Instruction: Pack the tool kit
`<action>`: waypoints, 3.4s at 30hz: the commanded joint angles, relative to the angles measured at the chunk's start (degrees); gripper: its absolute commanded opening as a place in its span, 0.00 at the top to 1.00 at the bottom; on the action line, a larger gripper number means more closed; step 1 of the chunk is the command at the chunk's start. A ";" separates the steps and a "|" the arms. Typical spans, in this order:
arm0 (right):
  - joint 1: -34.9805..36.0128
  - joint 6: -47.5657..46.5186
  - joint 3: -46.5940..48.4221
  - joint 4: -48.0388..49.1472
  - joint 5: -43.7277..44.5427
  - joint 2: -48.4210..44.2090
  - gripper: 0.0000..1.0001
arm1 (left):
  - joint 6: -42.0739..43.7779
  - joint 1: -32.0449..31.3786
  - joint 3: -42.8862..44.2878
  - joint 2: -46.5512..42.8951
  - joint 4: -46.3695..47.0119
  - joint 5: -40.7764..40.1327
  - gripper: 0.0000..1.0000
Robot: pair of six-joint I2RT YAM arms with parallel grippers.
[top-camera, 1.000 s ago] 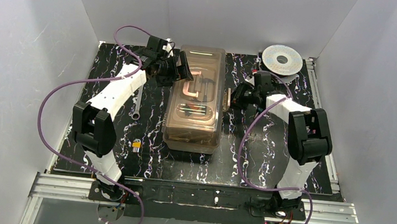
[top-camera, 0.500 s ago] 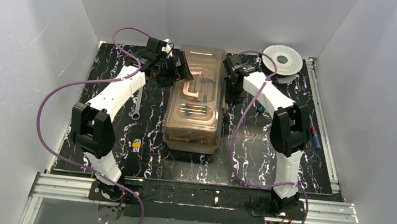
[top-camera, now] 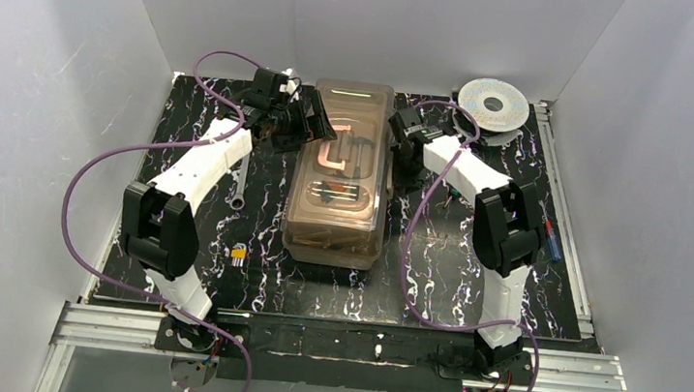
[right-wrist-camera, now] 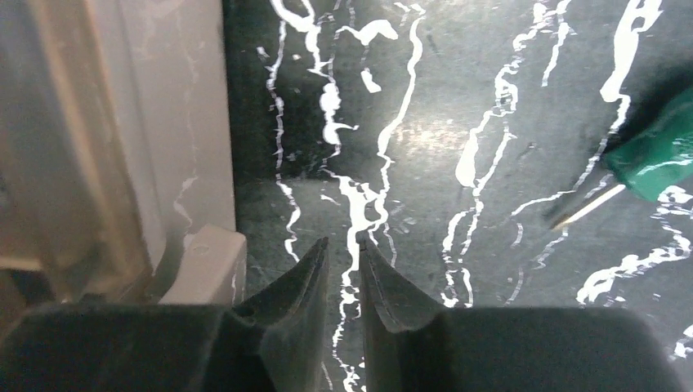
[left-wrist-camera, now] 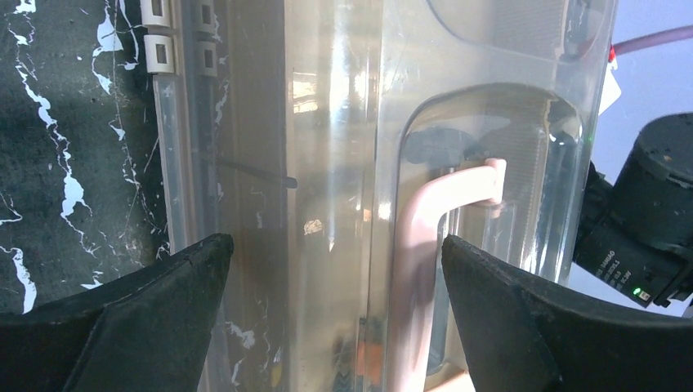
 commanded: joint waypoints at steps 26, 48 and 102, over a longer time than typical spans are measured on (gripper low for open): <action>-9.69 10.75 -27.97 39.58 -29.85 -24.49 0.66 | 2.51 0.64 7.28 -5.40 -9.04 -0.50 0.02; -15.52 8.09 -53.33 35.13 -10.85 -66.16 0.21 | -9.74 10.17 -32.81 -37.31 -7.76 -17.03 0.02; -29.86 -16.48 -81.33 103.82 5.09 -40.85 0.20 | 28.82 0.61 -71.47 -25.02 74.22 -58.86 0.02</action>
